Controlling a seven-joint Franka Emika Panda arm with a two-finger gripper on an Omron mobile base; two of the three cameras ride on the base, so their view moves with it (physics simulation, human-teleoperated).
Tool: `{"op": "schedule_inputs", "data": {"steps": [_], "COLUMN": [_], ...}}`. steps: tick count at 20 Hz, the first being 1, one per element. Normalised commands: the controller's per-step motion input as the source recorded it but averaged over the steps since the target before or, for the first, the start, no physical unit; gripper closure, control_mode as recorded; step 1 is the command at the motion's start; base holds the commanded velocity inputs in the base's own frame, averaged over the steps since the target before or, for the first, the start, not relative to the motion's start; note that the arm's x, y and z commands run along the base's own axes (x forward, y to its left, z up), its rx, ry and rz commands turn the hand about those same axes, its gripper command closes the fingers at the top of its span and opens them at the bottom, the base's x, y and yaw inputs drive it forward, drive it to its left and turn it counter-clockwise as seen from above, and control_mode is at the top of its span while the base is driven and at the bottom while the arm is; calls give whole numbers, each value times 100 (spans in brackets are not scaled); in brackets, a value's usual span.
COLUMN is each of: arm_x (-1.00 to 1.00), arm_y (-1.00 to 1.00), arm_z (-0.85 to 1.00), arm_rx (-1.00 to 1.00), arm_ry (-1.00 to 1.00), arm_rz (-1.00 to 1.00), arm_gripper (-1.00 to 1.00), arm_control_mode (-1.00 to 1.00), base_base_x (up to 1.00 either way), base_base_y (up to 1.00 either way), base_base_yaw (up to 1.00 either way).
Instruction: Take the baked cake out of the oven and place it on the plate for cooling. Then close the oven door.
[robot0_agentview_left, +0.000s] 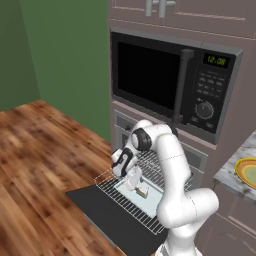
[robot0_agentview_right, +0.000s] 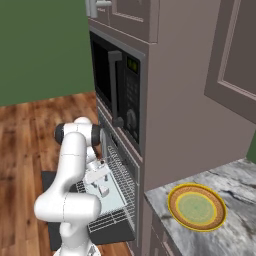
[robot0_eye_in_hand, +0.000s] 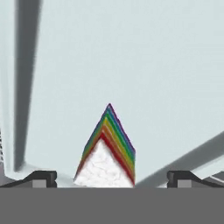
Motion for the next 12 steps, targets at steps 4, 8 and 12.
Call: {"op": "schedule_inputs", "data": {"steps": [4,8,12], "arm_x": [-50,-44,-20], "arm_y": [-9,0,-2], "arm_z": [0,0,0], "arm_rx": [1,3,3], "arm_ry": [0,0,0], "arm_rz": [4,4,4], "arm_gripper": [-100,-100,-100], "arm_control_mode": [-100,-100,-100], "base_base_x": [0,0,0], "base_base_y": [0,0,0], "base_base_yaw": [0,0,0]}}
